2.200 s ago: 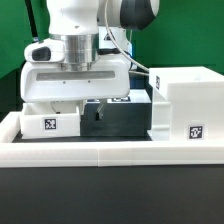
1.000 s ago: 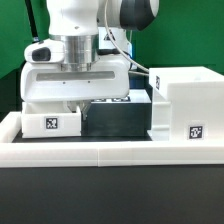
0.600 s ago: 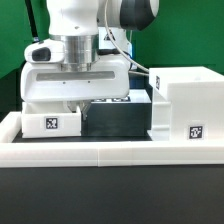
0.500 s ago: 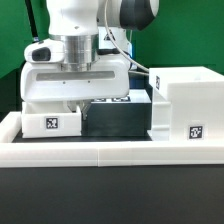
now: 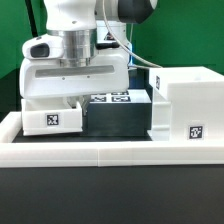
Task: Assemble drawer
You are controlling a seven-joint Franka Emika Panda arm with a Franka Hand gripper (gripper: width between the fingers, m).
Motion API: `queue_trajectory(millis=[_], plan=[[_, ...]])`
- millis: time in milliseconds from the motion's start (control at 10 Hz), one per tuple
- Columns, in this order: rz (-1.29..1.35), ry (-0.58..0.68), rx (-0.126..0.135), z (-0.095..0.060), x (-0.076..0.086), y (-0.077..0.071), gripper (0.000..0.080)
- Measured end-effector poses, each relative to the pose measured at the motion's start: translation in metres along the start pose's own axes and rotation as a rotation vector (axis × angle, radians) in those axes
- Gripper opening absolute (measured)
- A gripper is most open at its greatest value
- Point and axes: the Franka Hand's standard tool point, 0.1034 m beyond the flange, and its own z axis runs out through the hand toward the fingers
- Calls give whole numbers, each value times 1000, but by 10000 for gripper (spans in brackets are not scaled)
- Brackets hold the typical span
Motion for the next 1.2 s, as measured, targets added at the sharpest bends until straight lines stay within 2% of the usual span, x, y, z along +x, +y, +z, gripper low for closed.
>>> queue_trajectory(millis=[200, 500, 1200], plan=[[-236, -2, -17, 2, -1, -4, 42], [-586, -16, -29, -2, 3, -15, 42], [-1010, -50, -44, -2, 0, -6, 42]])
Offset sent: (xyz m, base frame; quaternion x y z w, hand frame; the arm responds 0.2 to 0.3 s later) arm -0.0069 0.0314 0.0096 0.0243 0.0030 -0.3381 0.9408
